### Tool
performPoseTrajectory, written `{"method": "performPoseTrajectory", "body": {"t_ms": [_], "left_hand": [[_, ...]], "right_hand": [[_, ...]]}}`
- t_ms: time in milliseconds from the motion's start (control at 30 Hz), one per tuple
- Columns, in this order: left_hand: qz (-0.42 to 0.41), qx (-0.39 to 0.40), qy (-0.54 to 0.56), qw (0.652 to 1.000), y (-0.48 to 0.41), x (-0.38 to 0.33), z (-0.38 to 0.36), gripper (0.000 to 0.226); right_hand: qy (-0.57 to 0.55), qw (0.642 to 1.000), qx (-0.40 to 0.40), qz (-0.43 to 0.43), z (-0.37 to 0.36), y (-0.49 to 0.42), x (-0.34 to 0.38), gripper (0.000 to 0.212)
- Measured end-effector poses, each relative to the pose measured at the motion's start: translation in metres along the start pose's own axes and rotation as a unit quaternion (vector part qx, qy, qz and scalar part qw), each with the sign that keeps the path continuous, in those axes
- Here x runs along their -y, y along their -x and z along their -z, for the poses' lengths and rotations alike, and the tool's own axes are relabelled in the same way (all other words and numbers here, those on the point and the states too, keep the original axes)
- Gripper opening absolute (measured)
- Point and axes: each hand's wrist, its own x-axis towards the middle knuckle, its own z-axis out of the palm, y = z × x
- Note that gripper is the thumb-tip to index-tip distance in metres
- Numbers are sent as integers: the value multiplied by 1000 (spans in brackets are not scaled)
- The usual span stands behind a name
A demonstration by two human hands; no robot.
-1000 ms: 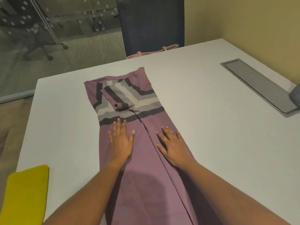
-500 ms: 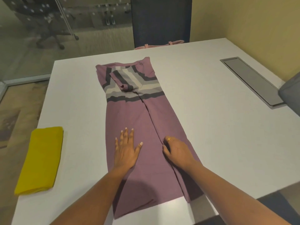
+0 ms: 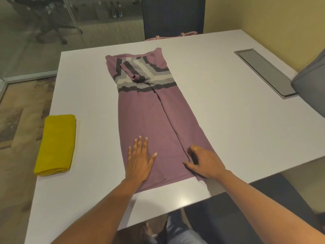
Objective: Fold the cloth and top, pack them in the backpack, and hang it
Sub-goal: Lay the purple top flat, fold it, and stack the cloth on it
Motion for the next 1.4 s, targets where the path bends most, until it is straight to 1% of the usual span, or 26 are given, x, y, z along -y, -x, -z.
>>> {"method": "performPoseTrajectory", "body": {"t_ms": [100,167,233,300,367,400,433,467,500,533,600,700,733,767,833,867,933,967,1067,1133,1200,1233,1300,1400], "left_hand": [[-2,8,-21,1000,16,-4,-3,85],[-3,15,-35,999,26,-5,-5,97],[-7,23,-55,998,35,-5,-8,110],[-8,28,-66,997,45,-5,-10,107],[-7,36,-75,997,54,-6,-12,103],[-5,39,-83,996,57,-7,-13,103],[-4,42,-90,995,61,-7,-13,103],[-4,47,-96,994,63,-7,-13,105],[-5,53,-97,994,66,-7,-12,107],[-7,56,-95,994,69,-7,-11,110],[-19,62,-90,994,75,-4,-10,114],[-31,66,-121,990,84,-1,-9,110],[-29,70,-125,989,86,-2,-7,107],[-25,69,-120,990,88,-3,-6,98],[-21,68,-108,992,91,-8,0,69],[-24,69,-105,992,93,-9,3,61],[-41,69,-123,989,96,-9,6,54],[-48,76,-143,986,97,-7,7,52],[-68,90,-188,976,99,-2,11,63],[-78,92,-200,972,96,-2,13,71],[-78,93,-209,970,92,-4,15,71],[-74,93,-209,971,90,-3,16,69],[-69,75,-200,974,86,-4,18,61],[-53,52,-163,984,81,-4,27,42]], "right_hand": [[-32,998,-17,-47,-4,5,3,19],[-109,989,-35,-90,-4,7,7,10],[-218,965,-75,-128,-1,9,13,10],[-321,926,-119,-158,8,8,20,16],[-394,894,-116,-178,15,7,26,18],[-405,893,-95,-172,16,7,28,16],[-376,911,-66,-156,15,7,29,14],[-319,937,-32,-137,11,9,29,11],[-270,956,-1,-117,7,12,28,11],[-237,966,21,-105,3,15,26,15],[-203,975,37,-80,3,22,21,20],[-106,993,53,-12,13,29,14,26],[-71,996,52,9,16,31,10,28],[-37,998,50,30,19,33,6,30],[33,995,50,79,23,37,-4,34],[72,990,62,100,24,39,-9,38],[137,979,88,121,24,44,-15,44],[153,976,91,123,23,45,-17,45],[164,974,67,139,19,47,-16,39],[173,972,57,150,17,47,-13,41],[177,972,51,149,16,47,-11,41],[170,974,49,139,17,46,-10,39],[121,986,58,102,19,41,-7,30],[47,994,76,64,26,32,-5,25]]}}
